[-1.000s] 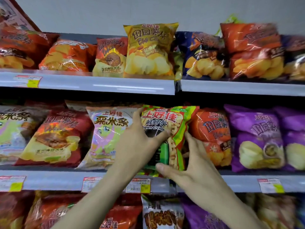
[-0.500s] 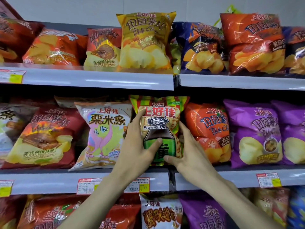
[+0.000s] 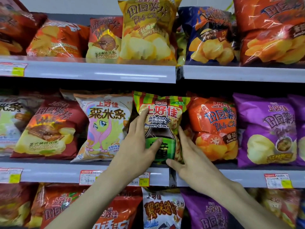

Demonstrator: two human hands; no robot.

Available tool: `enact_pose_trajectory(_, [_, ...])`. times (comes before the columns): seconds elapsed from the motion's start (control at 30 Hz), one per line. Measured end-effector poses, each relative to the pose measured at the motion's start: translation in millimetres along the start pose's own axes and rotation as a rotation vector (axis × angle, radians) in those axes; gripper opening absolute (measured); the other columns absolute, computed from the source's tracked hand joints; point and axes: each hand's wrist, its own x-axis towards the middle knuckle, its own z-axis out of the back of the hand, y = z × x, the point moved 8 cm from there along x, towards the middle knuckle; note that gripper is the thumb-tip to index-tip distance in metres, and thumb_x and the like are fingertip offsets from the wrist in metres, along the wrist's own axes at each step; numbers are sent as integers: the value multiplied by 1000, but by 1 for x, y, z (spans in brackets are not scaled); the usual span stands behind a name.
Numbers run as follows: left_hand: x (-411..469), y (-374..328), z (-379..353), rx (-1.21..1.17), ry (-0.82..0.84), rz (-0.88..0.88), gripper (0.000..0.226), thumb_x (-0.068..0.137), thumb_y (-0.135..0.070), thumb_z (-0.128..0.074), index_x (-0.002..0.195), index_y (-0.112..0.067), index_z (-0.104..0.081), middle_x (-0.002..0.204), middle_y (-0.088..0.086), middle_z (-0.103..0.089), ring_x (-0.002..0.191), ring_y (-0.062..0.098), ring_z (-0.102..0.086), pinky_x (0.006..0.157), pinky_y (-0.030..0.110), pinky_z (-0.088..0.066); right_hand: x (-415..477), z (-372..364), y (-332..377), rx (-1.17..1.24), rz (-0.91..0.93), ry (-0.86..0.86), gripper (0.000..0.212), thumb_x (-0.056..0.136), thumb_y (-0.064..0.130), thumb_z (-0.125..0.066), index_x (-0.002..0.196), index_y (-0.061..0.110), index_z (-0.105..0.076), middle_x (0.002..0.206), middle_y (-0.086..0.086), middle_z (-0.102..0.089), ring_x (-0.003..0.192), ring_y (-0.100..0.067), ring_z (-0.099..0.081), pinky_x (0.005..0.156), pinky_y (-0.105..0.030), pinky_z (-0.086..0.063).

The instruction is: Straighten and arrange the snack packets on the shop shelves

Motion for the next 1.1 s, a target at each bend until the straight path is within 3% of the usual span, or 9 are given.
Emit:
enact_pose_trajectory(0.17, [-8,-6,8,121,20,42,96,98,-50,-66,166,-48,1,168,-8,-26,147,22,-42,115,40,-41,-10,31,24,-107,126,-204,85,101,55,-55,165,31,-7,169,19,-8,154,-4,-16,121,-20,-17])
enact_pose_trajectory(0.3, [-10,-11,24,258,36,60,87,97,-47,-67,168,-40,-17,163,-10,-33,135,15,-50,103,24,-40,-20,51,47,-224,229,-255,70,104,53,-47,164,29,-21,167,17,-15,152,0,-11,114,-14,-9])
enact_pose_trajectory(0.4, [-13,-21,40,344,47,81,72,99,-45,-63,164,-37,-32,154,-10,-46,133,16,-52,104,32,-46,-19,52,62,-294,307,-263,67,105,53,-44,162,22,-29,167,9,-24,155,-7,-17,122,-22,-17])
enact_pose_trajectory(0.5, [-22,-28,55,409,49,114,63,92,-58,-48,151,-37,-52,142,-14,-56,125,16,-59,99,39,-53,-14,44,80,-303,389,-250,64,104,51,-41,158,17,-39,162,4,-37,153,-13,-26,125,-34,-29])
enact_pose_trajectory(0.6, [-35,-25,74,474,44,150,62,87,-62,-42,140,-36,-62,133,-15,-63,117,17,-64,91,40,-56,-8,31,99,-267,447,-237,61,103,49,-43,155,17,-43,158,3,-43,151,-14,-29,125,-33,-29])
enact_pose_trajectory(0.83, [-67,27,152,669,26,332,68,82,-71,-33,134,-38,-64,129,-14,-66,119,19,-64,90,42,-56,15,-25,162,-226,545,-170,64,98,56,-38,146,15,-54,147,1,-54,140,-17,-42,117,-37,-41])
enact_pose_trajectory(0.97, [-79,68,202,711,37,416,68,83,-73,-40,139,-41,-61,140,-15,-63,122,18,-64,96,42,-55,34,-62,206,-201,562,-146,67,96,56,-39,150,18,-49,153,3,-49,144,-16,-38,119,-35,-37])
enact_pose_trajectory(1.1, [-84,111,247,772,49,433,55,94,-67,-50,141,-39,-58,139,-12,-64,118,18,-65,93,39,-53,48,-99,249,-219,533,-141,64,98,57,-40,150,21,-48,151,7,-49,142,-14,-38,114,-30,-38])
